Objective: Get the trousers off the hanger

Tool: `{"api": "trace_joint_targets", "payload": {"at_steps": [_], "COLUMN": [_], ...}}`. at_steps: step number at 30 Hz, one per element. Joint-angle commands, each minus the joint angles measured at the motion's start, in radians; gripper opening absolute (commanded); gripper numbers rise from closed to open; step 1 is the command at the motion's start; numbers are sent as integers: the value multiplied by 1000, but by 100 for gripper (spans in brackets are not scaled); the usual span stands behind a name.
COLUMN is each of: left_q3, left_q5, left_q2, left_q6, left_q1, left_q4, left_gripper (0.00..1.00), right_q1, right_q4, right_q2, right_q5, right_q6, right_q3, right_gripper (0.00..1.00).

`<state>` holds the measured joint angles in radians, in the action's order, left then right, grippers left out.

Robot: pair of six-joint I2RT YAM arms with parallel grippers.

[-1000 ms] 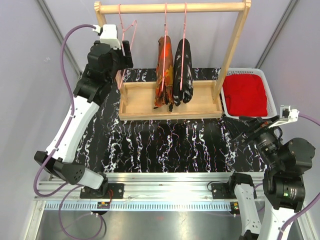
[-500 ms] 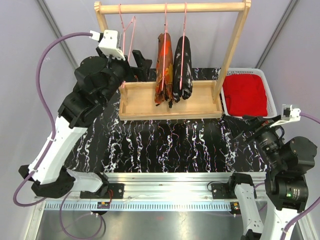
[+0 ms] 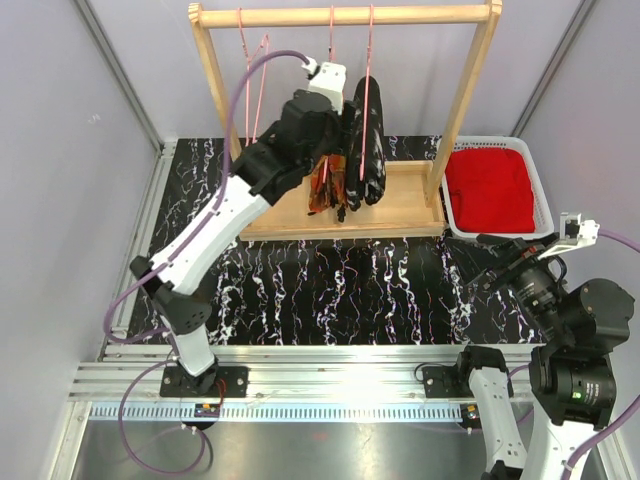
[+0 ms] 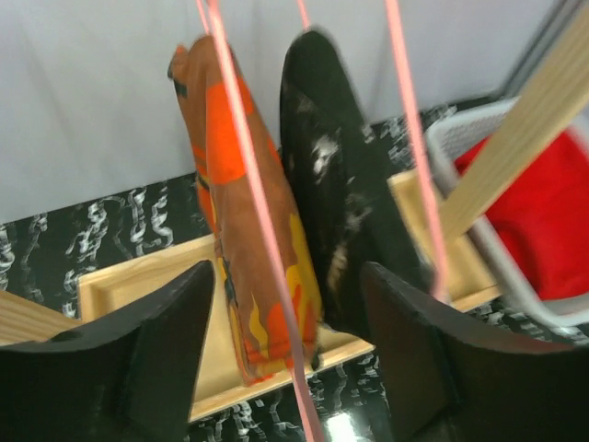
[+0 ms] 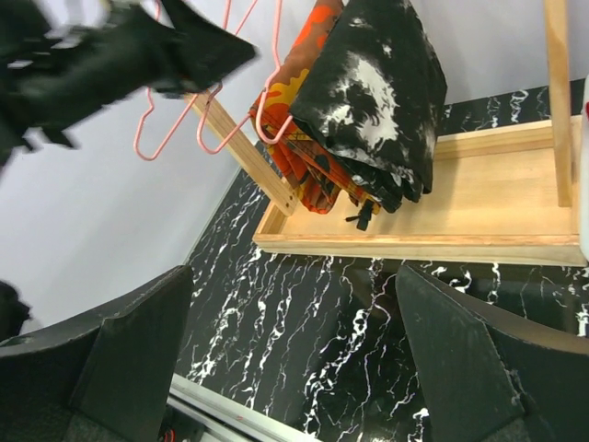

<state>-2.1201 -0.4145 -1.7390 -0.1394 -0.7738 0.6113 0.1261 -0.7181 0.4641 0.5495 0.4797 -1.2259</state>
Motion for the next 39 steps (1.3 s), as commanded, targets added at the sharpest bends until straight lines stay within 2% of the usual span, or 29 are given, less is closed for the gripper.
{"api": "trace_joint_targets", "payload": {"at_steps": [1, 4, 5, 6, 11, 25, 28, 33, 39], "left_q3": [-77, -78, -80, -78, -77, -41, 3, 8, -6], "left_q5": [-92, -86, -81, -79, -52, -61, -11, -4, -10], "left_q2": [-27, -51, -59, -60, -53, 79, 128, 165, 188], "left_q6": [38, 24, 17, 11, -17, -8, 7, 26, 20], "left_q1": [2, 16, 21, 27, 41, 41, 41, 42, 42], "left_q4": [7, 2, 2, 2, 4, -143, -203, -257, -295], "left_gripper": [64, 47, 33, 26, 0, 0, 0, 0, 0], "right_q1": [-6, -6, -8, -8, -9, -26, -43, -62, -117], "right_q4": [55, 63, 60, 62, 71, 101, 147, 192, 195], "right_q2": [-10, -12, -12, -12, -18, -22, -33, -28, 56], "right_q5": [55, 69, 70, 70, 78, 32, 59, 132, 129], "right_q6": [30, 33, 31, 31, 25, -15, -12, -7, -38], "right_q3": [6, 11, 11, 12, 26, 45, 55, 72, 59], "right_gripper": [99, 99, 100, 100, 100, 99, 99, 100, 99]}}
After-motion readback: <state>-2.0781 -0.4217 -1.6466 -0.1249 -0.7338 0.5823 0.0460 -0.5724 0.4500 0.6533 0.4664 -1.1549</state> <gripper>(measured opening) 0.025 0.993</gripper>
